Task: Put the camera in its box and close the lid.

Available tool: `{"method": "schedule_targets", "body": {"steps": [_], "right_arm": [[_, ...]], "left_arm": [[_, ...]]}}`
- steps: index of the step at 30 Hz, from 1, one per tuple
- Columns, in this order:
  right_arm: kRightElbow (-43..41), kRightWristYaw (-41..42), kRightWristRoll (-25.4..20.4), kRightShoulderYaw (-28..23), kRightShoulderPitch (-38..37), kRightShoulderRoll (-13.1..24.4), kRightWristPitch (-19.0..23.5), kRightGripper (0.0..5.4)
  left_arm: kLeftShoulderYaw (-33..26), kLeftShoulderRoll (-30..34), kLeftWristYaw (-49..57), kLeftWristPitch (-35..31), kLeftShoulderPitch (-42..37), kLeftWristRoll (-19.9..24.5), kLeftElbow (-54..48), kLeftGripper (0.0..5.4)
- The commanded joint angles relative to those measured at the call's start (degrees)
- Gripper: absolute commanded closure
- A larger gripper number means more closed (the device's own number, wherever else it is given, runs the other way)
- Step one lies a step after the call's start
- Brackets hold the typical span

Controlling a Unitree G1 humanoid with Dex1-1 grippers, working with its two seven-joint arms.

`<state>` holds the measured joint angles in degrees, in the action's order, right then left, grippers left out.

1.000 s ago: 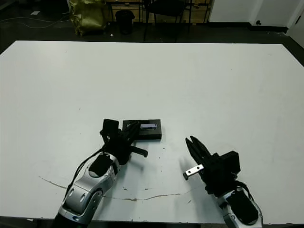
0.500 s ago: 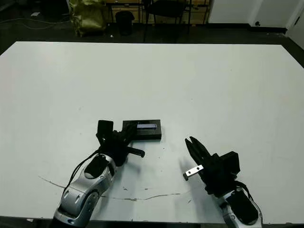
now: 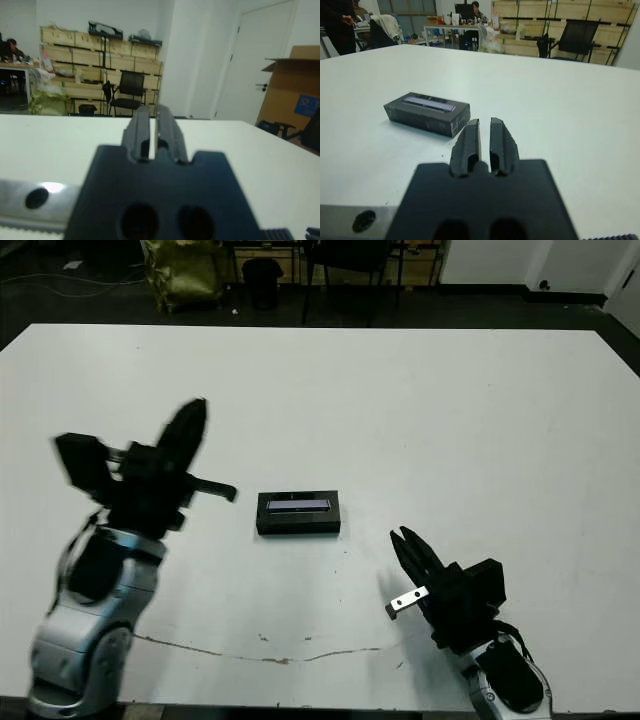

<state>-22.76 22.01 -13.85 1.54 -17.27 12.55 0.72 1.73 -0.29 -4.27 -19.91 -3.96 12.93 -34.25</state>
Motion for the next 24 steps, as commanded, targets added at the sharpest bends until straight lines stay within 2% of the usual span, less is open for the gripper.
{"method": "schedule_targets", "body": {"steps": [1,6,9,11,15,18,21,24], "right_arm": [[-1.5,-1.8,0.0,-1.9,1.3,-0.1,0.2,5.40],[-2.8,-7.2,-1.6,-5.5,4.7,-4.1,-1.8,5.40],[-5.8,-13.3,0.0,-6.7,7.0,-6.3,1.5,5.40],[-6.8,-15.0,0.2,-7.2,8.9,-6.2,2.9,5.40],[-4.3,-13.7,1.5,-7.3,12.2,-4.8,-0.1,5.40],[-2.4,-11.7,2.9,-5.7,12.2,-4.1,-1.7,5.40],[0.0,-10.4,3.4,-4.7,11.7,-4.3,-3.5,5.40],[0.6,-10.0,3.7,-4.2,10.9,-4.4,-3.5,5.40]], "left_arm": [[-1.6,0.8,-1.2,0.5,2.9,1.7,1.4,5.39],[-4.8,-0.2,-1.9,1.9,5.7,5.8,4.2,5.39],[-7.1,0.0,-2.1,3.0,6.3,7.6,6.7,5.39],[-8.3,0.3,-2.1,4.0,6.5,7.9,8.9,5.39],[-10.4,-0.6,-2.1,5.1,7.3,10.0,12.2,5.39],[-11.7,-1.8,-3.0,7.0,8.3,12.7,13.9,5.39],[-11.6,-2.7,-2.4,7.4,9.2,13.4,13.6,5.39],[-11.2,-2.9,-1.7,6.6,9.7,13.9,12.7,5.39]]}}
